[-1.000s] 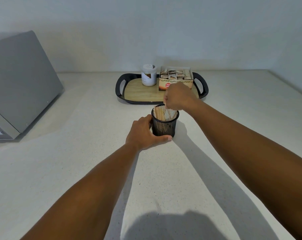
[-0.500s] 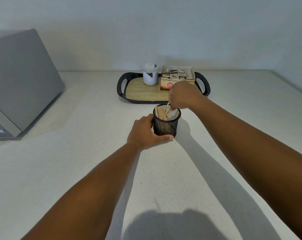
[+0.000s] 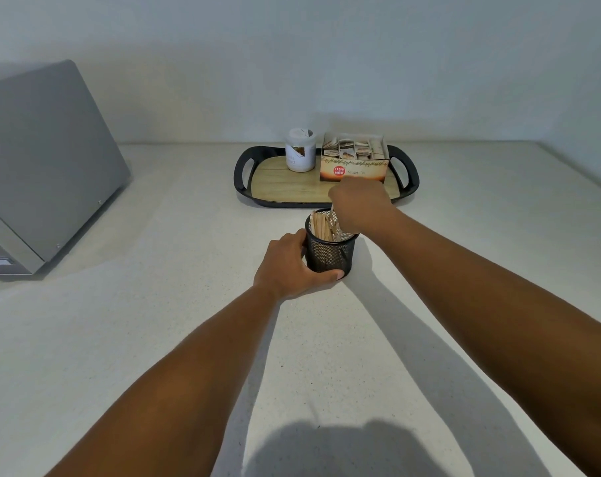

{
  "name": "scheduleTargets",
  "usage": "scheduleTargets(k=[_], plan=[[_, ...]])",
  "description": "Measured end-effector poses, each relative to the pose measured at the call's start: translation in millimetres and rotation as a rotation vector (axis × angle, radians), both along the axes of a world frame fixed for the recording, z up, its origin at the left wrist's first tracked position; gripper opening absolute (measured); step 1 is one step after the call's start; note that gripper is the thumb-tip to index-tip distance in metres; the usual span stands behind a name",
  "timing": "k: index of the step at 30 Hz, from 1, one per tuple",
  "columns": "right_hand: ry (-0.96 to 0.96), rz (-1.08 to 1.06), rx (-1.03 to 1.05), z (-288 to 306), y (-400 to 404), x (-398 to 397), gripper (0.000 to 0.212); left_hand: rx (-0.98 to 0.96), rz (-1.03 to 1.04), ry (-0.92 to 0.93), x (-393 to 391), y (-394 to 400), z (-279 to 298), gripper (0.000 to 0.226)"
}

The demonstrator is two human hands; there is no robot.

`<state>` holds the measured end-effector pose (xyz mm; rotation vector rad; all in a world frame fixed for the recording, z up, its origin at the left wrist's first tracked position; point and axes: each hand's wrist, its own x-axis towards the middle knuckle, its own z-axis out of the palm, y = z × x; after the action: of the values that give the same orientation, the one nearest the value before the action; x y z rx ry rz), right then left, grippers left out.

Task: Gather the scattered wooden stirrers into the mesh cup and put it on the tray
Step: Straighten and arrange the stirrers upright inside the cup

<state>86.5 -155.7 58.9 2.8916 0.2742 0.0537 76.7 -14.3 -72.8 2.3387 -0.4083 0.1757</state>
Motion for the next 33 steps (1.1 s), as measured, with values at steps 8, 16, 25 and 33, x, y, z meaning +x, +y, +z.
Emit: scheduleTargets(k=[8,16,25,33], plan=[[-0.093,-0.067,0.19,-5.8,-3.5,2.1,0.029,0.034,0.012,0.011,1.2,0.1,-0.9,0.11],[0.044,-0.157,0.332,-7.0,5.3,-8.6,0.012,0.014,0.006,-0.022,1.0,0.4,-1.5,0.097],[0.15,-0.237,0.518,-4.2,4.9,-3.1,0.022,-0.007,-0.008,-0.005,1.6,0.4,-2.3,0.1],[0.195,-0.3,0.773,-5.5,-0.2,4.2,0.023,0.007,0.0,0.01,1.8,-0.1,-0.9,0.102]])
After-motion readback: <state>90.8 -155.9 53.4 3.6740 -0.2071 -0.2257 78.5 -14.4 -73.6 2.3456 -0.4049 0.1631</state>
